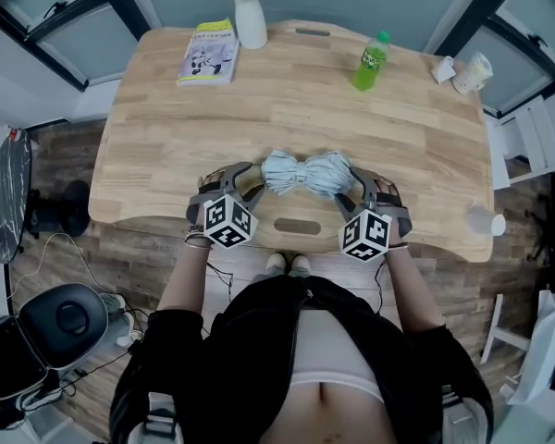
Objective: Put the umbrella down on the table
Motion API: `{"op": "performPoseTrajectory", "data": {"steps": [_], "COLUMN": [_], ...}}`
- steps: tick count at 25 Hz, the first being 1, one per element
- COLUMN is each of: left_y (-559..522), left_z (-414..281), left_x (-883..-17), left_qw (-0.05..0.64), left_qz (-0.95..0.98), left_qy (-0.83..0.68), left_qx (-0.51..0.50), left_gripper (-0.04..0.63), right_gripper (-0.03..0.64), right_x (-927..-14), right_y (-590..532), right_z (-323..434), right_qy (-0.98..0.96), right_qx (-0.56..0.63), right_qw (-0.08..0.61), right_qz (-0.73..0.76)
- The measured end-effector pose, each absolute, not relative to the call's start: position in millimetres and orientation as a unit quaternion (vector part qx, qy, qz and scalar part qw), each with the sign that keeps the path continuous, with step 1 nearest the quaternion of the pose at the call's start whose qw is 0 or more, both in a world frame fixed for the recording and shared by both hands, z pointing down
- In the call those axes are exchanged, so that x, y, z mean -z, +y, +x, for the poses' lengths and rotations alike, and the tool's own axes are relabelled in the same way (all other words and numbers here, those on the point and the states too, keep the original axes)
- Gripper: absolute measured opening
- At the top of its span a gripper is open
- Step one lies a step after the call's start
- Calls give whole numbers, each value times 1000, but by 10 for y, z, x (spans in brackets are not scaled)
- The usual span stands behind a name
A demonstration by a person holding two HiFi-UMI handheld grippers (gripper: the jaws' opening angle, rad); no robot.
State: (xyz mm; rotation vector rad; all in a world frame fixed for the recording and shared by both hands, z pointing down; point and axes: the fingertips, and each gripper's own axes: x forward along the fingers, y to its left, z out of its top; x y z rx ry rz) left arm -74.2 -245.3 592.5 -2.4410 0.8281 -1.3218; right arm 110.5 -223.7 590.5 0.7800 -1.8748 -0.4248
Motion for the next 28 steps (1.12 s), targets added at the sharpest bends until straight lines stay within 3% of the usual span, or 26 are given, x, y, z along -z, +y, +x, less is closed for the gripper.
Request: {"op": "performPoseTrajectory", "data": {"steps": [6, 9, 18, 28], "left_y": [-2389, -2379, -2332, -2216], "left_z": [-614, -554, -322, -224], "left_x": [-5740, -5592, -4975, -4520], "left_qw": [120, 105, 83, 106], "left_qz": [-846, -857, -885, -896], "left_qy": [304, 319, 361, 378], "left_qx": [420, 391, 281, 206], "left_gripper": [239, 235, 163, 70], "right_gripper": [318, 224, 188, 67], "right_x": [-5743, -5524, -5215, -4619], "right_y": [-2201, -2248, -2270, -2179], "right_z": [1109, 1110, 1080, 1083], "right_qy": [-787, -793, -800, -793], "right_qx": [166, 162, 150, 149], "right_qw": [480, 440, 378, 266], "right_qz": [351, 389, 442, 527]}}
